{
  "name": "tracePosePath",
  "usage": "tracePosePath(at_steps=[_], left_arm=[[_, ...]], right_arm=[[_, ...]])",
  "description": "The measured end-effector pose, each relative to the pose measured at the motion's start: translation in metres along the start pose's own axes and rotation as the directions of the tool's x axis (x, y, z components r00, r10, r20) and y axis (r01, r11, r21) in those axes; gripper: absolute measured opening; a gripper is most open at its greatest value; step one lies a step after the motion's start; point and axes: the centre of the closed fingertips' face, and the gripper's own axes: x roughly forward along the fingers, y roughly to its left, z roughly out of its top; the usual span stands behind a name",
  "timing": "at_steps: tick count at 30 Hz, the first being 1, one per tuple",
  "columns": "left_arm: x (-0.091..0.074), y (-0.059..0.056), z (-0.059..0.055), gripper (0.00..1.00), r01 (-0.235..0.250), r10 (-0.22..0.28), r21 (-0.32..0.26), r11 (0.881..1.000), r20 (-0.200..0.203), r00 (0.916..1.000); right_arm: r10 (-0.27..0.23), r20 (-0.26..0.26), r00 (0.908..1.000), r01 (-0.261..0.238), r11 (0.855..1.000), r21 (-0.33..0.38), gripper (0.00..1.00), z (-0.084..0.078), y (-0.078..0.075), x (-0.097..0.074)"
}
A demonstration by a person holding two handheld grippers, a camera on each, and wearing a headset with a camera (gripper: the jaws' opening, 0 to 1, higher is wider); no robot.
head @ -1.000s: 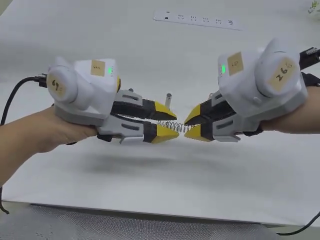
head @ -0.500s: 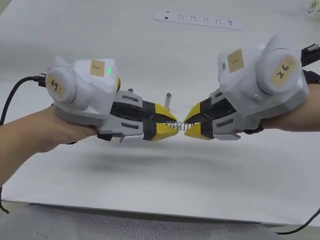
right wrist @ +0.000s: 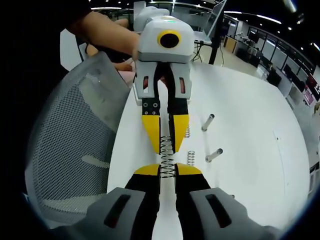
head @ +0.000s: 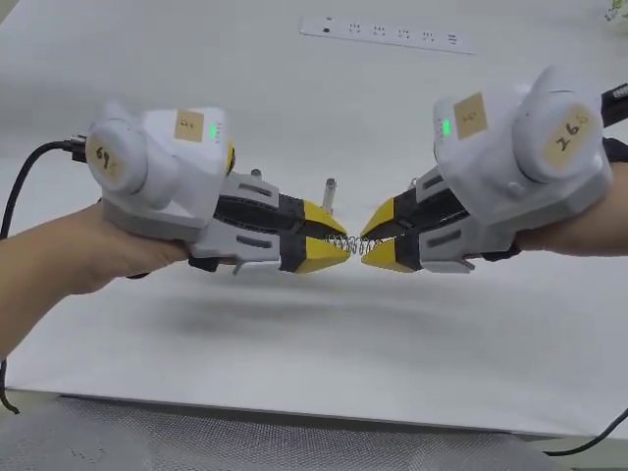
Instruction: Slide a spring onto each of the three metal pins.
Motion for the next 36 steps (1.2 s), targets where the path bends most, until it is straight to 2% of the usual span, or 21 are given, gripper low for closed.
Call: tracePosePath(at_steps=[7,16,24,36], left_arm=[[0.0,-0.001,0.0,0.02,0.005,-0.005,-0.012,1.0,-0.001,1.0],[-0.003,0.001,-0.002,0.02,0.01,-0.01,-0.016,1.0,-0.007,0.9999],[-0.002,-0.002,0.002,0.02,0.022,-0.022,-0.021,1.0,0.004,0.9998],[-0.004,0.003,-0.001,0.02,0.016,-0.016,-0.031,0.999,-0.003,0.9999]], right_arm=[[-0.004,0.011,0.9999,0.004,1.0,0.004,0.08,0.0,0.0,0.0],[-0.011,0.003,0.9999,0.011,1.0,0.02,0.12,-0.012,-0.001,-0.001],[-0.018,0.059,0.9981,0.015,0.999,0.042,0.09,-0.007,0.0,-0.002],[-0.036,0.101,0.9943,0.033,0.999,0.032,0.07,0.002,-0.004,-0.01]])
